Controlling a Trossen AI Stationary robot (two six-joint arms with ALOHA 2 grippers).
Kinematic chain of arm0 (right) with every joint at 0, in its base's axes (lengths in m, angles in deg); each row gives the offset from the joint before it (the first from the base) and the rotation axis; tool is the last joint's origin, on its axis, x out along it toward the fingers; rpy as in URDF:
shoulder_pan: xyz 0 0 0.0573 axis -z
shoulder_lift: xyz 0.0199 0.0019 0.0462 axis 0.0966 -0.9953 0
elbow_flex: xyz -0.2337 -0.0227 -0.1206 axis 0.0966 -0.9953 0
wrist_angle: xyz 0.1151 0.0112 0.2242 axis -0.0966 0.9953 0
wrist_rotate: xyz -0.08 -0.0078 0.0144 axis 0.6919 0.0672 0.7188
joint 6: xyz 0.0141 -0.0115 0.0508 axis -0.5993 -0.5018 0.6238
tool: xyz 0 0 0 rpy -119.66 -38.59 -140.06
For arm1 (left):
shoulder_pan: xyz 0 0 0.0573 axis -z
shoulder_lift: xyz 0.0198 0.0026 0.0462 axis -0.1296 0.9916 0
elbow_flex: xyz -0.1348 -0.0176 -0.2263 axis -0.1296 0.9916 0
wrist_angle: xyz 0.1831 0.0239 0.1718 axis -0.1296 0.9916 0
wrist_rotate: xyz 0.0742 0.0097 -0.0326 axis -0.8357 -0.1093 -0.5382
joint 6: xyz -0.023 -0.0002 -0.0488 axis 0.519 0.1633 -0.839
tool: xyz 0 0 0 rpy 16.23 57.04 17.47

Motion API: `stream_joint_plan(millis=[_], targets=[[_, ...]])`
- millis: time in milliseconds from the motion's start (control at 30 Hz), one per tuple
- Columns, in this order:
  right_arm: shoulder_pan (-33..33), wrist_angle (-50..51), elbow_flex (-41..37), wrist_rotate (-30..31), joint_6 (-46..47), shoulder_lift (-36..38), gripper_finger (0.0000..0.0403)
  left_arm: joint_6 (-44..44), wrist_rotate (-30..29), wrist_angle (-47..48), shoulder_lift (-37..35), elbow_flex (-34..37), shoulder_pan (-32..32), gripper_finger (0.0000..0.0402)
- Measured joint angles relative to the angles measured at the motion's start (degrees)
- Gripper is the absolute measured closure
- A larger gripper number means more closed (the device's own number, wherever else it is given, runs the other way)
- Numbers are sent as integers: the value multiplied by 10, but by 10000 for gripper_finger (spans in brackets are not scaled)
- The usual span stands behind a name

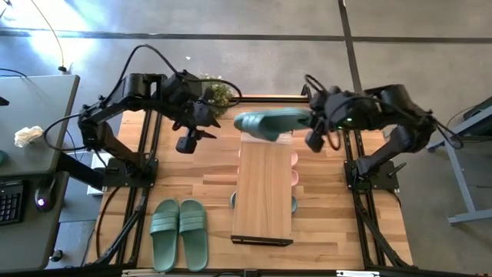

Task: Pick and place slides into the shelf
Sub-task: Put the top green slipper under the shelf

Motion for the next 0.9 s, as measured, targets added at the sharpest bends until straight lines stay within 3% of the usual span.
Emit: stream_joint_plan(millis=[267,467,733,900], targets=[[-2,26,0,-105,185,73,367,9,-16,4,-8,0,0,252],[-3,26,-19,-237,308,139,367,31,-18,5,-9,0,0,252],[-43,27,-194,-408,499,255,367,47,-18,5,-8,0,0,252],[-98,28,-329,-462,626,327,367,56,-18,5,-8,0,0,252]])
